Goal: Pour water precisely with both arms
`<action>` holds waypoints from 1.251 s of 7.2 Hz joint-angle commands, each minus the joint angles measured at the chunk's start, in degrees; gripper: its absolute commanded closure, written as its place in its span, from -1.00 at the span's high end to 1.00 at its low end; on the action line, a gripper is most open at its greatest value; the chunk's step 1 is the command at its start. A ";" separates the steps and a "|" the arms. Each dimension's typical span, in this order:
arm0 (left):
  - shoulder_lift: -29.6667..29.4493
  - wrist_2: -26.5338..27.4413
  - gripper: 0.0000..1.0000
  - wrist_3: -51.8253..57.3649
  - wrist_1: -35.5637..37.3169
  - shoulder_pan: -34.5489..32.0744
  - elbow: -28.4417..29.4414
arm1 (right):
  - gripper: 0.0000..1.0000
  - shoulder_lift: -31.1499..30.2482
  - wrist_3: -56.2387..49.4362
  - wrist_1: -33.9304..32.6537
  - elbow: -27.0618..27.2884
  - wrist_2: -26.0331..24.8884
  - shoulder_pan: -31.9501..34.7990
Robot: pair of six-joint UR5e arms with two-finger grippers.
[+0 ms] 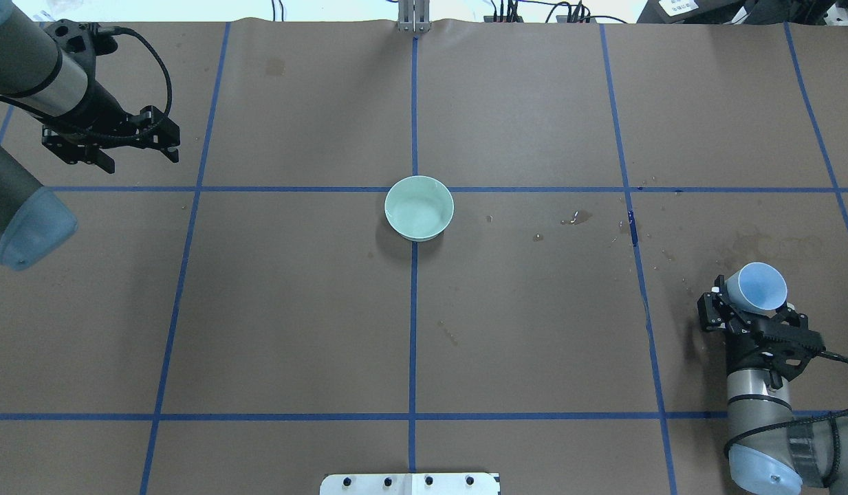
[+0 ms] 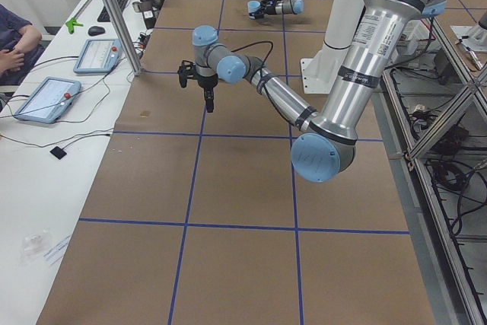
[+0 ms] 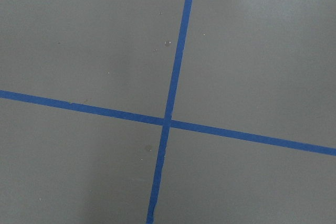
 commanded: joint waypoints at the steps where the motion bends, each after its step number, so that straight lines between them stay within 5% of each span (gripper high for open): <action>1: 0.00 0.00 0.99 0.06 0.00 0.00 -0.04 | 0.99 -0.10 0.00 0.07 0.22 -0.01 -0.05; 9: 0.35 0.00 0.99 -0.03 0.00 0.00 -0.57 | 0.99 -4.40 0.00 0.07 5.21 -0.53 -2.60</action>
